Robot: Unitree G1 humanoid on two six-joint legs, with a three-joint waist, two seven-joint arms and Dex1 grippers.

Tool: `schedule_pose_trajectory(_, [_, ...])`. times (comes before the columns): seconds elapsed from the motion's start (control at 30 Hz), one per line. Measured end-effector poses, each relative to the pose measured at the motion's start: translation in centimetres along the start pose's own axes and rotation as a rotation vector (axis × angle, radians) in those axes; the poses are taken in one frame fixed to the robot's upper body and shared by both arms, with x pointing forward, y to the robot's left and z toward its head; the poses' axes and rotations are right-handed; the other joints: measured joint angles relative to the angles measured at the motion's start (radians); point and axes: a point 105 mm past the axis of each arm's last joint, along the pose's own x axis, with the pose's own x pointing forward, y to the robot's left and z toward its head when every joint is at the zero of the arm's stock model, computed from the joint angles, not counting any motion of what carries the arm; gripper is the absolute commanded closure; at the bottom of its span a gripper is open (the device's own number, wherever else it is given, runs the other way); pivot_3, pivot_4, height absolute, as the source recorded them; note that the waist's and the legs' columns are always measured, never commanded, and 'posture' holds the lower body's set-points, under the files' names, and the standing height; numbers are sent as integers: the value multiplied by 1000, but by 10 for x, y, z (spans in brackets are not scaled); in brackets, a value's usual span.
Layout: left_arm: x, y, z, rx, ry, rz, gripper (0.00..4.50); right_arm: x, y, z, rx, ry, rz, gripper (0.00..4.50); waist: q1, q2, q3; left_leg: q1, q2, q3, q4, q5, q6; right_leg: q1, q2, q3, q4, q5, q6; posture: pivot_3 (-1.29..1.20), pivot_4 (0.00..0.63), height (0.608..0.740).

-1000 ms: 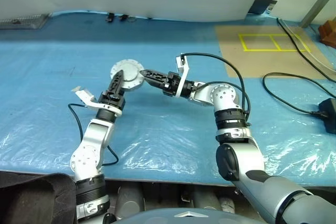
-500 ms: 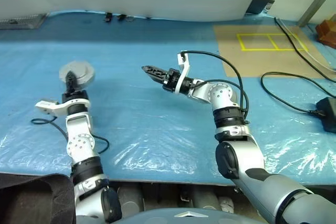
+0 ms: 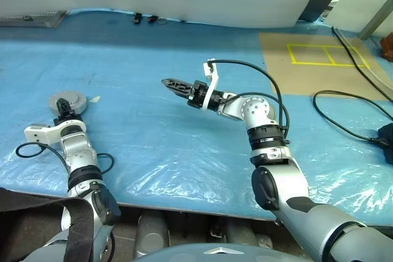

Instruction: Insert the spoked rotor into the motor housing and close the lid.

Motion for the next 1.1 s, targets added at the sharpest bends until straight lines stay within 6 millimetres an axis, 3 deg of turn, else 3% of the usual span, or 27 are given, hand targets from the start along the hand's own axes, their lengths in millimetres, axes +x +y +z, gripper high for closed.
schedule_pose_trajectory(0.03, [-1, 0, 0, 0, -4, -1, 1954, 0, 0, 0, -3, -1, 0, 1056, 0, 0, 0, 0, 0, 0, 0, 0, 0, 0, 0, 0, 0, 0, 0, 0, 150, 740])
schedule_pose_trajectory(0.13, [-8, 2, 1, 0, -33, 1, 1190, -1, 2, 1, -13, -2, 3, 1026, 0, 0, 0, 0, 0, 0, 0, 0, 0, 0, 0, 0, 0, 0, 0, 0, 150, 740])
schedule_pose_trajectory(0.27, [-14, 0, 19, 35, -132, 21, 43, -1, 3, 2, -21, -1, 7, 1026, -3, 0, 0, 1, 0, 0, 0, 0, 0, 0, 0, 0, 1, 0, 0, 0, 150, 740])
schedule_pose_trajectory(0.47, [-31, 14, 53, 198, -266, 109, 43, -2, 2, 1, -49, 14, 1, 1026, -2, 0, 0, 1, 0, 0, 0, 0, 0, 0, 0, 1, 1, 0, 0, 0, 150, 740])
schedule_pose_trajectory(0.57, [-38, -2, 57, 354, -251, 6, 43, 0, -2, 0, -125, 28, -31, 1026, -1, 0, 0, 1, 0, 0, 0, 0, 0, 0, -1, 0, 1, 0, 0, 0, 150, 740])
schedule_pose_trajectory(0.67, [-44, -36, 50, 470, -202, -200, 43, 1, -6, -1, -233, 30, -71, 1026, 2, -1, 0, 1, 0, 0, 0, 0, 0, 0, -1, 0, 1, 0, 0, 0, 150, 740])
schedule_pose_trajectory(0.8, [-64, -83, 23, 623, -35, -518, 43, -8, -17, -2, -433, 23, -141, 1026, 0, -1, 0, 1, 0, 0, 0, 0, 0, 0, -2, 0, 1, -1, -1, 0, 150, 740])
schedule_pose_trajectory(0.93, [-99, -94, -14, 771, 233, -770, 43, -29, -23, -3, -672, 23, -188, 1026, -2, -1, 0, 2, 0, 0, 0, 0, 0, 0, -2, 1, 1, -1, -2, 0, 150, 740])
schedule_pose_trajectory(1.1, [-130, -88, -39, 932, 475, -994, 10, -57, -34, -23, -821, 94, -196, 859, -9, 0, 0, 3, 0, 1, -1, 0, 0, 0, -1, 2, 1, -3, -4, 0, 150, 740])
